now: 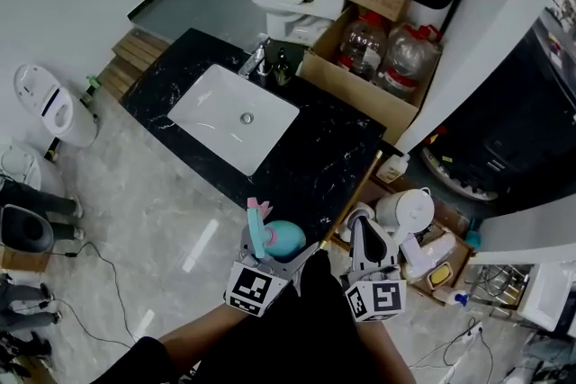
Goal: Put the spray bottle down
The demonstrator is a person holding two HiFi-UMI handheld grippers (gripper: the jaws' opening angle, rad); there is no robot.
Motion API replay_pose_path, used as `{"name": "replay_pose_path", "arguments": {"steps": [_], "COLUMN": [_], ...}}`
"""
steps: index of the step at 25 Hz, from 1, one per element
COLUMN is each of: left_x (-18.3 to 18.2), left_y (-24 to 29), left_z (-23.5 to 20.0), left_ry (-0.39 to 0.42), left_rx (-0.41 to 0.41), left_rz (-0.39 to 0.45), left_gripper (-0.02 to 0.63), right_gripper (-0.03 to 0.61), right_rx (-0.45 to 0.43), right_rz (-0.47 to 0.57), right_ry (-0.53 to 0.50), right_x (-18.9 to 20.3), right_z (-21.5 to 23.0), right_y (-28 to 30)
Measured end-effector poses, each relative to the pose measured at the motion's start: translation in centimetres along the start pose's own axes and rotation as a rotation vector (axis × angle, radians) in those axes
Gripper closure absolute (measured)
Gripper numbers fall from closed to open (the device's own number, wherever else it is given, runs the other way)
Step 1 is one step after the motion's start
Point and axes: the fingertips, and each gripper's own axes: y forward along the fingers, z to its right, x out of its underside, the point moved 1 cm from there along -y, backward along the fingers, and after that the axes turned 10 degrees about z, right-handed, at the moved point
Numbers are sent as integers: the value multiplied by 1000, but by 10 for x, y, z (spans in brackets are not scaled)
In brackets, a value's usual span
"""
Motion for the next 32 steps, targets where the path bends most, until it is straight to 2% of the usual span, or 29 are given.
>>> {"name": "replay_pose_path", "arguments": {"steps": [7,13,17,22,28,32], "left_x": [-2,9,18,28,53,75], "left_y": [67,124,157,185,213,227], "left_z": [-12,-14,-20,-41,-55,-66], "left_ry": [-10,-4,28,105,105,140], "left_rx": [-38,-42,-74,-186,-207,-218], "left_rz": [-7,-8,-4,-8,-23,-47], "left_gripper": [172,172,172,171,172,172], "right_gripper": [563,563,563,563,563,563], "right_rx": [-38,-101,-116,-149,-186,-218], "right_rz": [6,20,12,-13,-42,-76], "right_ry": [-3,-65,-66,-66,-89,-87], "right_x": [-11,-12,-6,12,32,47], "right_z": [33,62,82,100,117,117], "right_y": [39,71,91,111,136,148]}}
